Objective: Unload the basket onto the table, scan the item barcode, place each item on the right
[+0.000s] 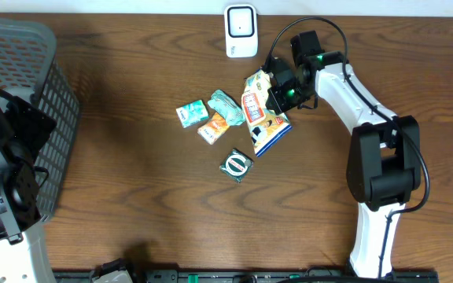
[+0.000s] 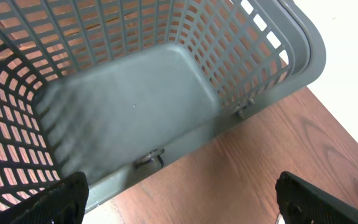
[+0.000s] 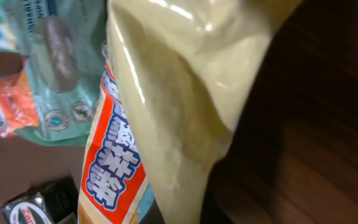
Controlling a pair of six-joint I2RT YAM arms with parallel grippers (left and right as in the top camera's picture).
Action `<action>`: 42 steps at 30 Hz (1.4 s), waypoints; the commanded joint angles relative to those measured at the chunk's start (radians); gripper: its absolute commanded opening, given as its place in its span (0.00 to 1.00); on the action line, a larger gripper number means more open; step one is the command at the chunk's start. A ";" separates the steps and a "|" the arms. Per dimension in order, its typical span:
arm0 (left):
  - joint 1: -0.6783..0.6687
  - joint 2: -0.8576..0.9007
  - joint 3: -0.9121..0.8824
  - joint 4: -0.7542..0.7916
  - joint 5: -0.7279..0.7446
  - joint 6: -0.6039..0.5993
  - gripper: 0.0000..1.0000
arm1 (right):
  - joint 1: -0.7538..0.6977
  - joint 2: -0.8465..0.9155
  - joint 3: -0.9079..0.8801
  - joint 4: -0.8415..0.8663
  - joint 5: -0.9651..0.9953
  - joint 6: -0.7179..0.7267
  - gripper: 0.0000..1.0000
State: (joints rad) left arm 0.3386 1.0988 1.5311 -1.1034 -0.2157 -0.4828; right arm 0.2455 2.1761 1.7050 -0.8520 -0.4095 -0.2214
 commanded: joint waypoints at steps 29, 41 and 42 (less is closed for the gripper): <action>0.003 0.000 0.002 -0.004 -0.006 -0.009 0.95 | -0.180 -0.131 -0.006 -0.053 0.006 0.100 0.99; 0.003 0.000 0.002 -0.004 -0.006 -0.009 0.95 | -0.107 0.083 -0.006 -0.056 -0.011 0.071 0.19; 0.003 0.000 0.002 -0.004 -0.006 -0.009 0.95 | -0.107 0.069 -0.003 -0.055 -0.011 0.077 0.01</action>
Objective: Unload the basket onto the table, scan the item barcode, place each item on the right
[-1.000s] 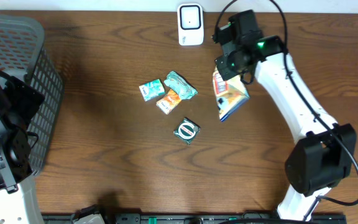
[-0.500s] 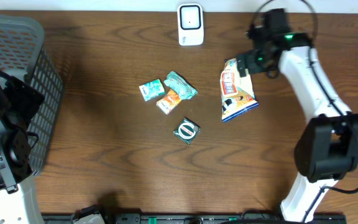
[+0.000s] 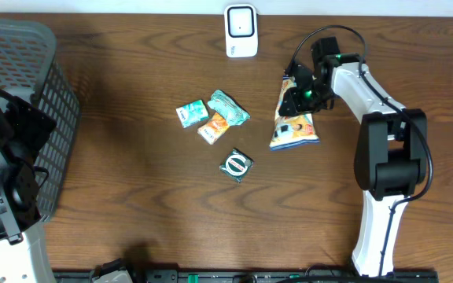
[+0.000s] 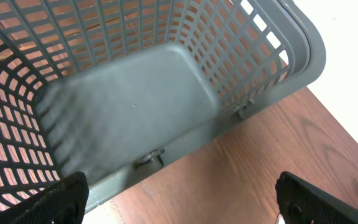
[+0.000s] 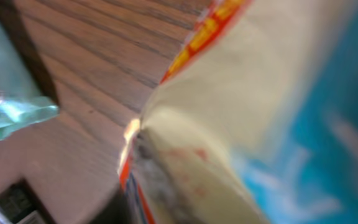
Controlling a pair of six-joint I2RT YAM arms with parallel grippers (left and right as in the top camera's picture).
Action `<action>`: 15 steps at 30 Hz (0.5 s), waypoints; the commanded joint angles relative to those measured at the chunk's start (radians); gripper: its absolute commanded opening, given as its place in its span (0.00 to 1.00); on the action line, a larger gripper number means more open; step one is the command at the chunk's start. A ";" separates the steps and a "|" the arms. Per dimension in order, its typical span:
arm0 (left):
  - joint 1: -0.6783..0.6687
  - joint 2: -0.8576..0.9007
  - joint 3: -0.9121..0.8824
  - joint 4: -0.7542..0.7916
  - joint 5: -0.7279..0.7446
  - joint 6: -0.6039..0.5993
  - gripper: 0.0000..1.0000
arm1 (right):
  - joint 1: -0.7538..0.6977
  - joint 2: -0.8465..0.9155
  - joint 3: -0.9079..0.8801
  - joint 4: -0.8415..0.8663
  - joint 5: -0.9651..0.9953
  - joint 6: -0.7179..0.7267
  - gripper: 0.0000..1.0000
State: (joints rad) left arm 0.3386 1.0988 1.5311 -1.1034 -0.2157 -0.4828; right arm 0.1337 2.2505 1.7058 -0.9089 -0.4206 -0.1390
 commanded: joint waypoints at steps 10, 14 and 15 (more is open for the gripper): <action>0.003 0.000 0.002 -0.004 -0.006 -0.009 0.95 | 0.091 -0.265 0.010 0.000 0.787 0.235 0.01; 0.003 0.000 0.002 -0.004 -0.006 -0.008 0.95 | 0.158 -0.251 -0.005 -0.012 1.034 0.273 0.01; 0.003 0.000 0.002 -0.004 -0.006 -0.008 0.95 | 0.171 -0.235 -0.008 -0.019 1.072 0.273 0.01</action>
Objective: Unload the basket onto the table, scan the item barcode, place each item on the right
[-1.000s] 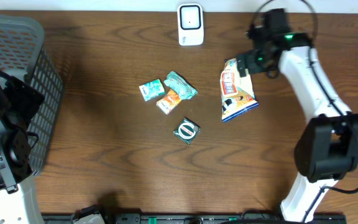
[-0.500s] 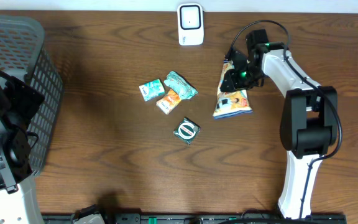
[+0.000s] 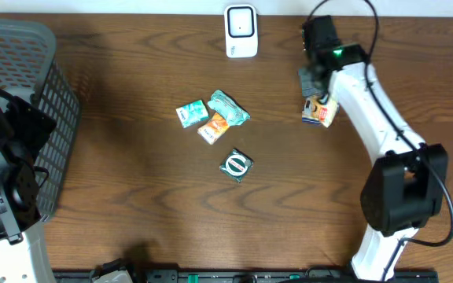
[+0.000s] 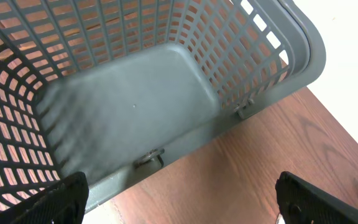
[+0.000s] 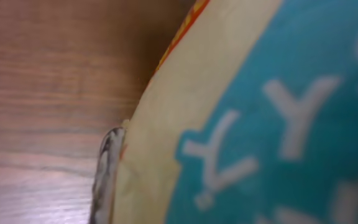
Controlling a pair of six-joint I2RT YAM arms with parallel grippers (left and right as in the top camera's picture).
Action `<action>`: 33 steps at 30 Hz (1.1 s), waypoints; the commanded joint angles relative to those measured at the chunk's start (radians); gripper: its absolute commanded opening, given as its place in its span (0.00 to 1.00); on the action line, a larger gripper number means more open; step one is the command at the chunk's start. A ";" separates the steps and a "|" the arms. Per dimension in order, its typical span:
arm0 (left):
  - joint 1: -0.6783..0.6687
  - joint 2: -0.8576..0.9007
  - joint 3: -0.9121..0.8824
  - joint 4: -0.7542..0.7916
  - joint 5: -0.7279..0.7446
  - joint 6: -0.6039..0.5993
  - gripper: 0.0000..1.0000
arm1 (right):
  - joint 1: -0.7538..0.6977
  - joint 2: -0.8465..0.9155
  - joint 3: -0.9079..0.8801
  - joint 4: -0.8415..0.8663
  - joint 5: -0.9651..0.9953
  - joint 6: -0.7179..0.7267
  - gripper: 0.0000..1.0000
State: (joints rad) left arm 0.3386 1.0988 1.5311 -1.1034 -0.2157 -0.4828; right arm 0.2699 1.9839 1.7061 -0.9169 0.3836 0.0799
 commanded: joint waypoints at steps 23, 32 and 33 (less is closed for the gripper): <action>0.003 0.000 0.002 -0.004 -0.006 -0.009 0.95 | 0.447 0.180 0.292 -0.158 0.042 0.016 0.81; 0.003 0.000 0.002 -0.004 -0.006 -0.009 0.95 | 0.134 0.182 0.388 -0.376 -0.469 -0.149 0.36; 0.003 0.000 0.002 -0.004 -0.006 -0.008 0.95 | 0.097 0.182 0.376 -0.409 -0.576 -0.168 0.24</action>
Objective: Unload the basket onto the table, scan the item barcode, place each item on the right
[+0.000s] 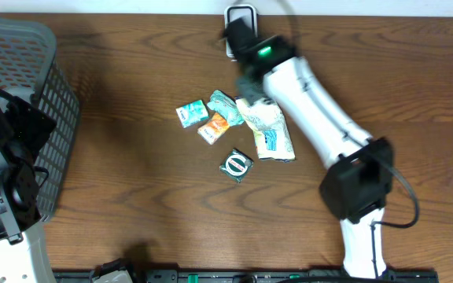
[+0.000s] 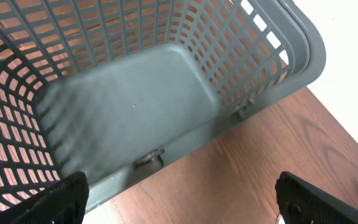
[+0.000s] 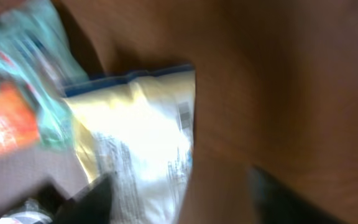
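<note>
The snack bag (image 1: 267, 127) lies flat on the table, its pale printed side up, just right of the pile of small packets. In the blurred right wrist view the bag (image 3: 138, 137) fills the middle, with a small dark printed patch near its right edge. My right gripper (image 1: 247, 82) hovers over the bag's upper end, open (image 3: 179, 186), with nothing held. The white scanner (image 1: 241, 30) stands at the table's back edge, just behind that gripper. My left gripper (image 2: 179, 193) is open and empty over the basket.
A grey mesh basket (image 1: 22, 55) stands at the far left, under the left arm. Left of the bag lie a teal packet (image 1: 191, 112), an orange packet (image 1: 213, 127) and a teal bag (image 1: 226, 104). A dark packet with a round logo (image 1: 237, 164) lies in front.
The right gripper held the bag up to the right of the scanner. Now the arm is further left, the gripper is open, and the bag lies on the table by the pile.
The right gripper was shut on the bag beside the pile. Then it held the bag further right, then higher up to the right of the scanner. Now the bag lies by the pile again, pale side up, released. The left arm stayed over the basket.
</note>
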Controlling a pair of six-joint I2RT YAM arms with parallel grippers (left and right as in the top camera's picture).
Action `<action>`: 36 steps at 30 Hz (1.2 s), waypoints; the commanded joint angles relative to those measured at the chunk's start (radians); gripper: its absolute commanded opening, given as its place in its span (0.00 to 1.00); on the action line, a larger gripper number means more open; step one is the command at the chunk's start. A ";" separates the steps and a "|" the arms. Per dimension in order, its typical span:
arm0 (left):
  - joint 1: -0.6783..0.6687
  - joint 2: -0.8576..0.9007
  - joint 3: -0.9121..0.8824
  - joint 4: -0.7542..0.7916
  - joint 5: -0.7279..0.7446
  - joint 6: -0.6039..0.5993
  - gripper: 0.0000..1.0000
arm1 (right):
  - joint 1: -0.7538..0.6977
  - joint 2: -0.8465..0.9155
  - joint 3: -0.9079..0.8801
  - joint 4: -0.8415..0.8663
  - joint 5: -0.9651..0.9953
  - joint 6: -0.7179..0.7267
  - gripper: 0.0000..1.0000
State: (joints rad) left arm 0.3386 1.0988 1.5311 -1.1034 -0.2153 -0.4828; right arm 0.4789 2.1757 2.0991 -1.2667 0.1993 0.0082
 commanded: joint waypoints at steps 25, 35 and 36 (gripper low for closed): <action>0.003 0.000 0.002 -0.004 -0.006 -0.008 0.95 | 0.133 -0.010 -0.336 0.242 -0.310 0.126 0.01; 0.003 0.000 0.002 -0.004 -0.006 -0.008 0.95 | 0.003 -0.010 -0.087 -0.239 -0.108 0.073 0.01; 0.003 0.000 0.002 -0.004 -0.006 -0.008 0.95 | -0.002 -0.010 -0.109 -0.250 -0.122 0.073 0.01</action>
State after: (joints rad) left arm 0.3386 1.0988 1.5311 -1.1034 -0.2157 -0.4828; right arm 0.4965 2.1643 2.0315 -1.4860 0.0490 0.0971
